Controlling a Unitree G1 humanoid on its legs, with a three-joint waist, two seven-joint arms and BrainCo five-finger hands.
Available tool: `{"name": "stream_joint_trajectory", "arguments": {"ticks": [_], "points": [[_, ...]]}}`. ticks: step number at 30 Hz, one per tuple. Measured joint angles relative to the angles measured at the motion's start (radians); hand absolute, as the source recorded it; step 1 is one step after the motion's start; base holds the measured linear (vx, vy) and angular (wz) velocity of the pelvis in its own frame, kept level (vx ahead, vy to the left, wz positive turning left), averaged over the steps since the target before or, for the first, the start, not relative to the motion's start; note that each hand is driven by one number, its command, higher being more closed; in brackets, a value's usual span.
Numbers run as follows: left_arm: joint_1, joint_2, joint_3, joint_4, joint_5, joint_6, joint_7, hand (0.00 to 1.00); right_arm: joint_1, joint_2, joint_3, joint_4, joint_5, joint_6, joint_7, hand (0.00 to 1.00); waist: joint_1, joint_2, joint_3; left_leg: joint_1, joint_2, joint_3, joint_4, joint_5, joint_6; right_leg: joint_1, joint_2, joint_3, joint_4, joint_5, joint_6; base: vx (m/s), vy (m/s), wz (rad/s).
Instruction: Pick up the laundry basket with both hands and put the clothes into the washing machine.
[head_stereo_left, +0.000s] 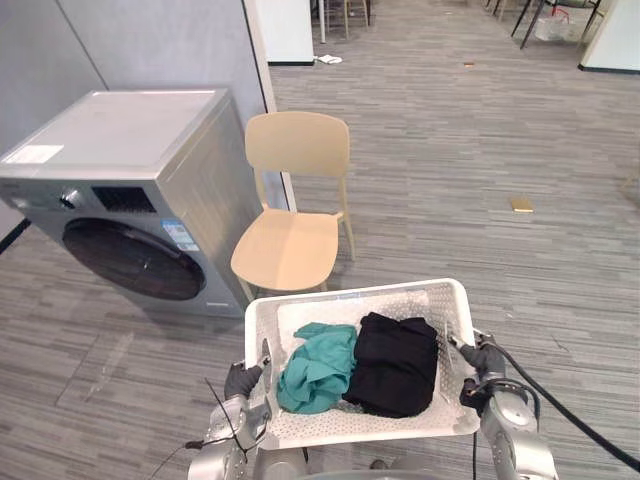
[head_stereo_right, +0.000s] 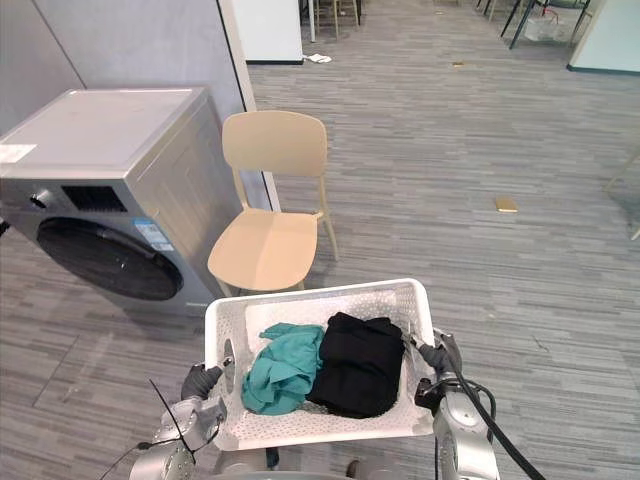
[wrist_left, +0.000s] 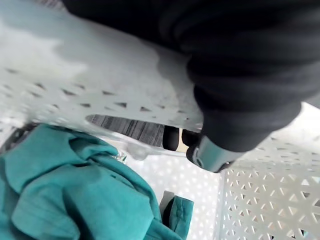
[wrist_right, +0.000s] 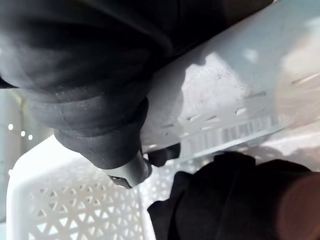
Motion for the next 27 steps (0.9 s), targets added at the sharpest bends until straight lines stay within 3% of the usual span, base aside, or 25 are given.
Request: {"name": "stream_joint_trajectory", "arguments": {"ticks": [2,3,4,6,7,8,9,11,12,13,14,15,16,18,20,21,23,25,27], "points": [[-0.02,0.0,-0.003,0.002,0.001,0.003,0.0,1.0,0.007,-0.002,-0.007,-0.004,0.019,0.0,-0.006,1.0,-0.021,0.007,-0.002,0.023,-0.036,-0.018,-0.407,0.02,-0.051,0.03,-0.042,-0.001,-0.007,-0.034,0.055,0.3,0.148,-0.11],[-0.026,0.0,-0.009,0.004,0.001,0.003,0.0,1.0,0.012,-0.002,-0.013,-0.01,0.021,0.0,-0.006,1.0,-0.026,0.014,-0.006,0.033,-0.049,-0.041,-0.517,0.036,-0.074,0.037,-0.051,-0.001,-0.009,-0.045,0.069,0.35,0.249,0.01],[-0.034,-0.004,-0.018,0.005,0.001,0.004,0.0,1.0,0.014,-0.008,-0.024,-0.021,0.021,0.0,-0.006,1.0,-0.034,0.032,-0.018,0.042,-0.068,-0.109,-0.707,0.079,-0.122,0.045,-0.06,-0.001,-0.009,-0.063,0.095,0.43,0.363,0.0],[-0.041,-0.02,-0.018,0.005,0.001,0.003,0.0,1.0,0.011,-0.026,-0.025,-0.038,0.022,-0.004,-0.006,1.0,-0.033,0.051,-0.032,0.052,-0.074,-0.182,-0.83,0.113,-0.154,0.058,-0.074,0.004,0.002,-0.102,0.143,0.39,0.406,-0.11],[-0.052,-0.02,-0.017,0.007,0.0,0.002,0.003,1.0,0.004,-0.027,-0.025,-0.038,0.022,-0.006,-0.007,1.0,-0.024,0.044,-0.038,0.045,-0.096,-0.164,-0.779,0.216,-0.138,0.073,-0.111,0.014,0.025,-0.137,0.179,0.27,0.341,-0.24],[-0.055,-0.012,-0.016,0.008,0.0,0.001,0.004,1.0,0.003,-0.017,-0.025,-0.036,0.022,-0.007,-0.007,1.0,-0.014,0.014,-0.047,0.029,-0.13,-0.141,-0.722,0.22,-0.109,0.071,-0.153,0.027,0.044,-0.156,0.198,0.41,0.474,-0.07],[-0.059,-0.004,-0.016,0.008,-0.001,-0.004,0.008,1.0,0.003,-0.006,-0.025,-0.036,0.022,-0.011,-0.007,1.0,-0.019,-0.022,-0.067,-0.004,-0.188,-0.126,-0.648,0.146,-0.057,0.053,-0.211,0.031,0.097,-0.154,0.206,0.34,0.371,0.09],[-0.068,-0.003,-0.017,0.008,-0.001,-0.003,0.01,1.0,-0.003,-0.006,-0.026,-0.036,0.022,-0.012,-0.01,1.0,-0.022,-0.03,-0.065,-0.009,-0.223,-0.118,-0.616,0.111,-0.027,0.006,-0.252,0.037,0.21,-0.132,0.216,0.34,0.388,0.18],[-0.071,0.001,-0.016,0.008,-0.001,-0.004,0.018,1.0,-0.014,-0.002,-0.026,-0.032,0.022,-0.009,-0.009,1.0,-0.02,-0.038,-0.061,0.022,-0.261,-0.089,-0.606,0.081,0.01,-0.086,-0.308,0.069,0.41,-0.066,0.181,0.33,0.408,0.02],[-0.071,0.001,-0.016,0.007,-0.001,-0.004,0.024,1.0,-0.017,0.0,-0.024,-0.028,0.021,-0.009,-0.008,1.0,-0.015,-0.04,-0.059,0.045,-0.273,-0.077,-0.611,0.068,0.021,-0.119,-0.329,0.075,0.483,-0.023,0.148,0.41,0.471,-0.22],[-0.064,0.004,-0.011,0.007,-0.001,-0.004,0.03,1.0,-0.031,0.0,-0.013,-0.005,0.021,-0.008,-0.007,1.0,-0.005,-0.037,-0.053,0.109,-0.288,-0.05,-0.632,0.046,0.044,-0.166,-0.366,0.084,0.604,0.074,0.078,0.28,0.289,-0.32],[-0.058,0.003,-0.003,0.004,-0.001,-0.005,0.031,1.0,-0.043,0.001,-0.002,0.01,0.021,-0.008,-0.007,1.0,-0.004,-0.03,-0.049,0.139,-0.29,-0.042,-0.639,0.036,0.058,-0.182,-0.371,0.083,0.656,0.076,0.067,0.37,0.379,-0.43],[-0.053,0.007,0.014,-0.004,-0.003,-0.006,0.039,1.0,-0.058,0.005,0.02,0.022,0.021,-0.008,-0.007,1.0,-0.007,-0.013,-0.042,0.197,-0.289,-0.039,-0.649,0.016,0.079,-0.23,-0.343,0.073,0.76,0.032,0.086,0.22,0.232,-0.24],[-0.056,0.016,0.017,-0.017,-0.003,-0.011,0.045,1.0,-0.068,0.017,0.022,0.022,0.021,-0.011,-0.009,1.0,-0.018,-0.007,-0.038,0.228,-0.294,-0.047,-0.663,-0.004,0.102,-0.279,-0.29,0.055,0.795,-0.023,0.113,0.22,0.205,0.01],[-0.064,0.027,0.018,-0.022,-0.01,-0.016,0.045,1.0,-0.076,0.022,0.022,0.014,0.021,-0.011,-0.007,1.0,-0.028,-0.02,-0.027,0.276,-0.316,-0.058,-0.703,-0.014,0.116,-0.327,-0.192,0.023,0.7,-0.091,0.155,0.26,0.163,0.23],[-0.065,0.029,0.018,-0.023,-0.01,-0.015,0.045,1.0,-0.076,0.022,0.022,0.012,0.021,-0.011,-0.007,1.0,-0.03,-0.025,-0.024,0.289,-0.323,-0.064,-0.713,-0.015,0.117,-0.328,-0.169,0.007,0.648,-0.097,0.153,0.25,0.088,0.36],[-0.073,0.032,0.018,-0.024,-0.01,-0.015,0.045,1.0,-0.073,0.02,0.021,-0.004,0.021,-0.011,-0.008,1.0,-0.039,-0.036,-0.024,0.315,-0.348,-0.087,-0.738,-0.013,0.11,-0.316,-0.082,-0.025,0.375,-0.092,0.138,0.24,0.045,0.39],[-0.091,0.03,0.014,-0.022,-0.008,-0.012,0.044,1.0,-0.055,0.016,0.016,-0.026,0.029,-0.016,-0.009,1.0,-0.052,-0.039,-0.022,0.32,-0.379,-0.136,-0.736,-0.029,0.1,-0.284,-0.074,-0.038,0.259,-0.025,0.046,0.23,0.007,0.69],[-0.092,0.022,0.005,-0.036,0.008,-0.009,0.038,1.0,-0.039,0.015,0.001,-0.036,0.042,-0.016,-0.008,1.0,-0.048,-0.013,-0.038,0.339,-0.37,-0.185,-0.76,-0.028,0.094,-0.242,-0.062,-0.083,0.189,-0.02,0.048,0.26,0.002,0.62]]}}
